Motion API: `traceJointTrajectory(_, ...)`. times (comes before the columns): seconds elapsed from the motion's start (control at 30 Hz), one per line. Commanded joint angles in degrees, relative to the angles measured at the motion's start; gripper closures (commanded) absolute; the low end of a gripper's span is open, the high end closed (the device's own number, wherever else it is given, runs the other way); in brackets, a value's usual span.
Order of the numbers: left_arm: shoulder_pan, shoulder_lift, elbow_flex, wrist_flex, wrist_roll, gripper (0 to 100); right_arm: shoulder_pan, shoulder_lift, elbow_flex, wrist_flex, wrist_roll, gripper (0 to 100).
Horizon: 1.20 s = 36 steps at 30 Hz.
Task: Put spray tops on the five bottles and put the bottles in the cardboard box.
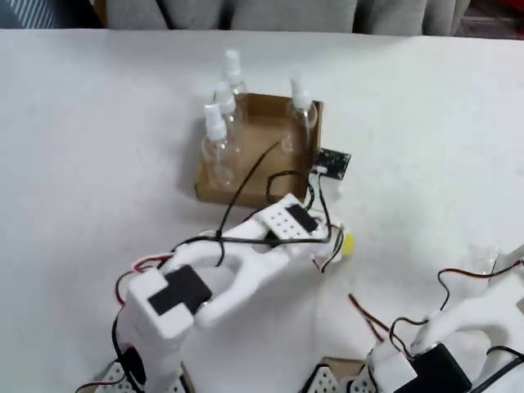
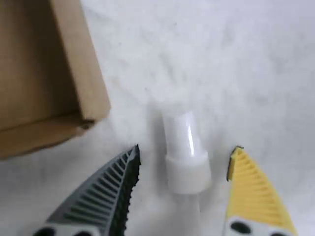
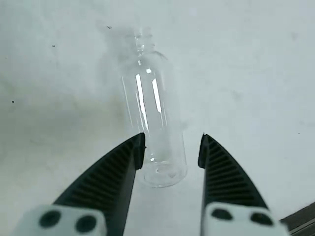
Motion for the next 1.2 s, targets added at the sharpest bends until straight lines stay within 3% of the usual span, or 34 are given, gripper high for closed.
traceJointTrajectory(0.0,0.6,2.7,-7.3,3.3,0.7,72,0.6,-0.2,-2.5,-0.7,0.8,84.7)
traceJointTrajectory(0.1,0.6,4.4,-8.9,3.1,0.4,78,0.6,-0.2,-2.5,-0.7,0.8,84.7)
traceJointTrajectory(0.2,0.7,4.8,-9.1,2.8,-0.4,97,0.7,-0.2,-2.4,-0.7,0.9,84.7)
traceJointTrajectory(0.23,0.9,4.8,-9.1,3.0,-1.6,99,0.7,-0.2,-2.4,-0.7,0.9,84.7)
traceJointTrajectory(0.3,2.3,4.7,-8.5,3.3,-3.1,95,0.7,-0.2,-2.4,-0.6,2.4,84.7)
traceJointTrajectory(0.37,3.0,4.7,-8.5,4.1,-3.9,99,0.7,-0.2,-2.4,-0.5,2.9,84.7)
traceJointTrajectory(0.6,3.2,-0.2,-4.7,4.7,-3.9,98,0.7,-0.8,-2.8,1.4,2.7,84.7)
traceJointTrajectory(0.83,6.1,-10.2,8.4,-3.6,-4.0,98,0.0,0.0,-5.4,5.9,2.6,81.8)
traceJointTrajectory(0.93,5.3,-12.4,11.7,-6.4,-4.0,98,-1.4,1.4,-3.7,3.5,2.9,75.8)
traceJointTrajectory(1.17,4.5,-13.0,12.7,-6.8,-7.1,98,-5.4,10.2,-4.1,-2.4,3.1,76.8)
